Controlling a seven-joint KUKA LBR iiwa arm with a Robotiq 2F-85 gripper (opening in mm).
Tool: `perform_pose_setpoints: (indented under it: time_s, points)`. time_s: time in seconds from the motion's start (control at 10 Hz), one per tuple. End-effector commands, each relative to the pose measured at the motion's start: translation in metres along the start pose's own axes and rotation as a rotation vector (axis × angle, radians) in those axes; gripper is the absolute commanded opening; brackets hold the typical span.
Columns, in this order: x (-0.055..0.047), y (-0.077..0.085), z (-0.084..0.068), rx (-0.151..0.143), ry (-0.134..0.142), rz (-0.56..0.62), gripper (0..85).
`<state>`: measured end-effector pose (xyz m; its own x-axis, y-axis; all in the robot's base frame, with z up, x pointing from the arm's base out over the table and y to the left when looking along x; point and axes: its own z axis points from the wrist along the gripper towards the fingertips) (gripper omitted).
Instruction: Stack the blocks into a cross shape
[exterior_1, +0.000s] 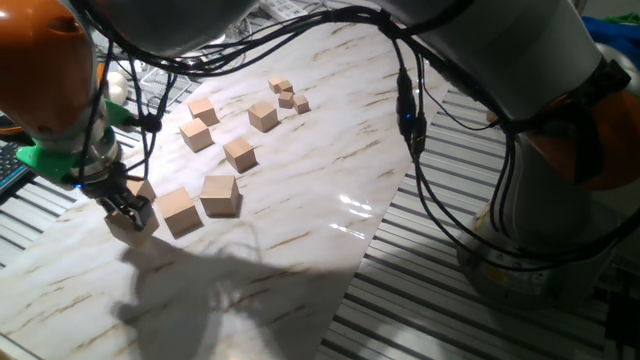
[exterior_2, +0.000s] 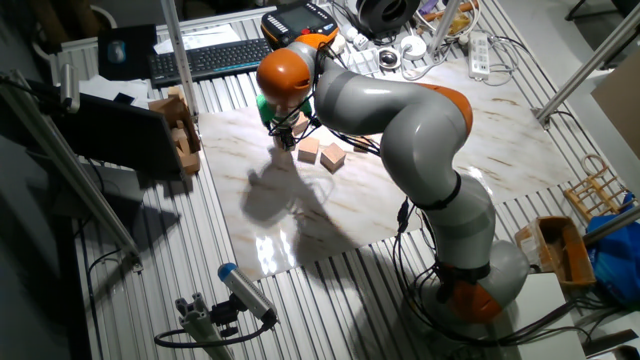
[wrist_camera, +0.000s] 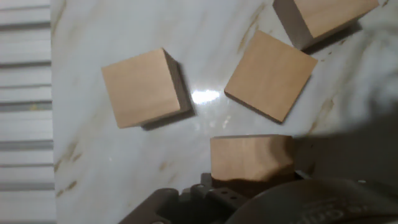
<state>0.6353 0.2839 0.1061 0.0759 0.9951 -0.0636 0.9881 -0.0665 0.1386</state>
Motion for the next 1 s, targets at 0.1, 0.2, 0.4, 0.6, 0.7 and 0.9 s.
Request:
perform_pose_setpoints:
  time_s: [0.1,0.2,0.4,0.6,0.7,0.9]
  points:
    - [-0.001,0.0,0.003,0.018,-0.013,0.193,0.0]
    - [-0.002,0.001,0.004,0.022,-0.01,0.212,0.0]
    - [-0.006,0.001,0.008,0.011,-0.017,0.245,0.0]
    - [-0.006,0.001,0.013,0.007,-0.031,0.281,0.0]
    - [-0.005,0.001,0.016,0.007,-0.038,0.296,0.0]
    - [-0.007,0.001,0.022,0.011,-0.047,0.299,0.0]
